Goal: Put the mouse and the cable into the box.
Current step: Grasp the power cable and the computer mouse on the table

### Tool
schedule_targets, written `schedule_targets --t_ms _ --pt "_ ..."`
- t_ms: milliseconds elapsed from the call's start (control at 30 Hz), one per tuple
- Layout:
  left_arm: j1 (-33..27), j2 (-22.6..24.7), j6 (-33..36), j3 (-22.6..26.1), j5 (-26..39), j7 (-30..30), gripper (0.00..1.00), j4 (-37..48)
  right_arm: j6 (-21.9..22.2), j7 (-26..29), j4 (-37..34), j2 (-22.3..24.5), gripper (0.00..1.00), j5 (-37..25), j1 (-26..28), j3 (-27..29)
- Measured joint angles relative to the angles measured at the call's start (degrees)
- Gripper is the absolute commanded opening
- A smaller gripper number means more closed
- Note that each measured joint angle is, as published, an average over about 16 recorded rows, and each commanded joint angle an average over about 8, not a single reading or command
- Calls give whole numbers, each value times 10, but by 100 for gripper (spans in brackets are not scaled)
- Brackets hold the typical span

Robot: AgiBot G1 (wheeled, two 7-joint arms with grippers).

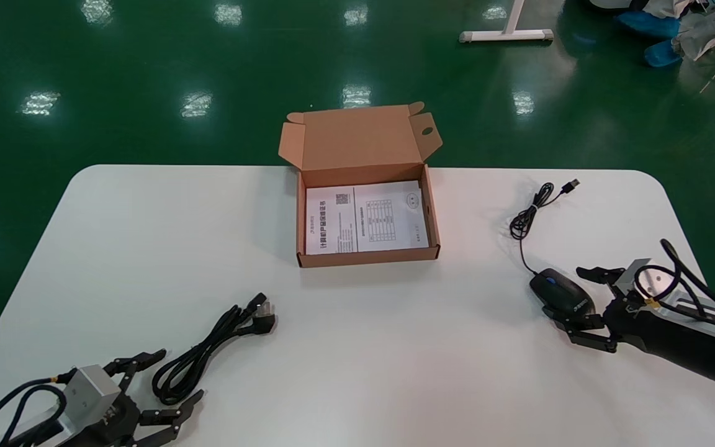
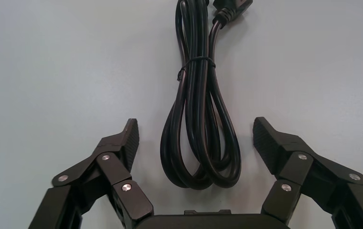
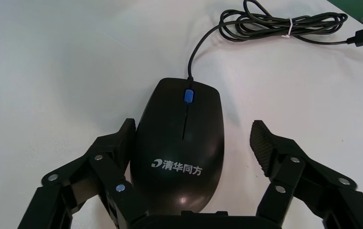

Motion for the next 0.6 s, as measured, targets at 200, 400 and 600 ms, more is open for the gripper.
schedule_targets --t_ms 200,400,600 --pt "0 0 0 -1 0 1 0 0 0 0 0 0 0 1 0 0" --pt "0 0 0 -1 -1 1 0 -1 0 -1 0 0 0 1 0 0" --pt "0 0 0 -1 -1 1 0 0 2 -5 3 -1 0 3 1 2"
